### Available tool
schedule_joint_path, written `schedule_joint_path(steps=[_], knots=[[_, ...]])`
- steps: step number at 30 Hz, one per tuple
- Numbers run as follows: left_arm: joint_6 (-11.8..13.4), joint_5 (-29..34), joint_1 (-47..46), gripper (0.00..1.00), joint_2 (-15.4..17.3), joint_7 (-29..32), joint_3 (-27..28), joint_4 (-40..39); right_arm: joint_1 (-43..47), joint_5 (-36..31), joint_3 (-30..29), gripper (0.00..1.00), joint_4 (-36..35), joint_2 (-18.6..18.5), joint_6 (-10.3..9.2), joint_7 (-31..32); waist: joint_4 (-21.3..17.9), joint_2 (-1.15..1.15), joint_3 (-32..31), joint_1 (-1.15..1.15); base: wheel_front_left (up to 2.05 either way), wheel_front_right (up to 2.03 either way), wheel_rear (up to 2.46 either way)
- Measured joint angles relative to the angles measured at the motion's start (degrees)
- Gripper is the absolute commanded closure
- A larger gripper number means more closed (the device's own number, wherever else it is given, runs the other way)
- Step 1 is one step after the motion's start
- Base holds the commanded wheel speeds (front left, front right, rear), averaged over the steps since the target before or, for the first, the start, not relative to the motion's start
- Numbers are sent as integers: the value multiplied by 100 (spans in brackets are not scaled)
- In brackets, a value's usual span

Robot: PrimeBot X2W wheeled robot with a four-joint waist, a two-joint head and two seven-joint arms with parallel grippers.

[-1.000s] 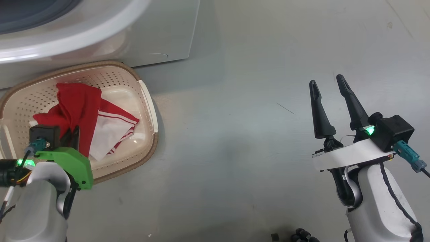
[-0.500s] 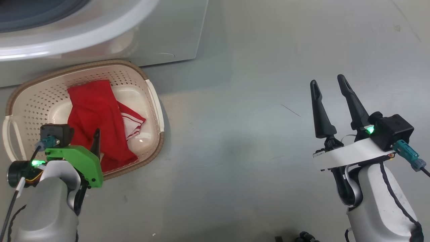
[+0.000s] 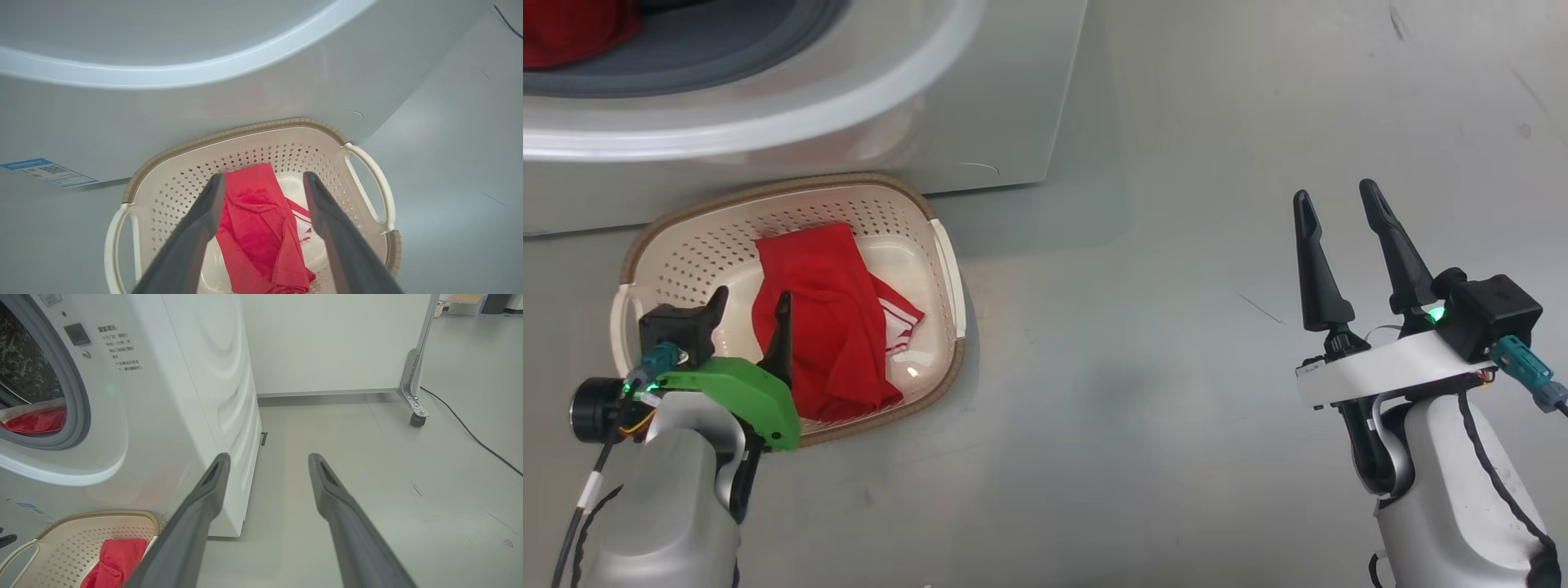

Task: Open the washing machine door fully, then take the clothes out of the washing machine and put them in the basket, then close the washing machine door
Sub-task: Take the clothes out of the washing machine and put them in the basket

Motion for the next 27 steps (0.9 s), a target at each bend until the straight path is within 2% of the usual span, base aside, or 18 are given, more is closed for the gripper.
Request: schedule_joint_path(steps=[11,27], knots=[[-44,5,10,0,-197,-310,-192,-231,51,-23,-48,0,113,-112,0,0,465,0,-558,0,0,0,0],[-45,7,389,0,-204,-361,-226,-801,487,-40,-16,0,294,-158,0,0,1023,0,-1394,0,0,0,0]])
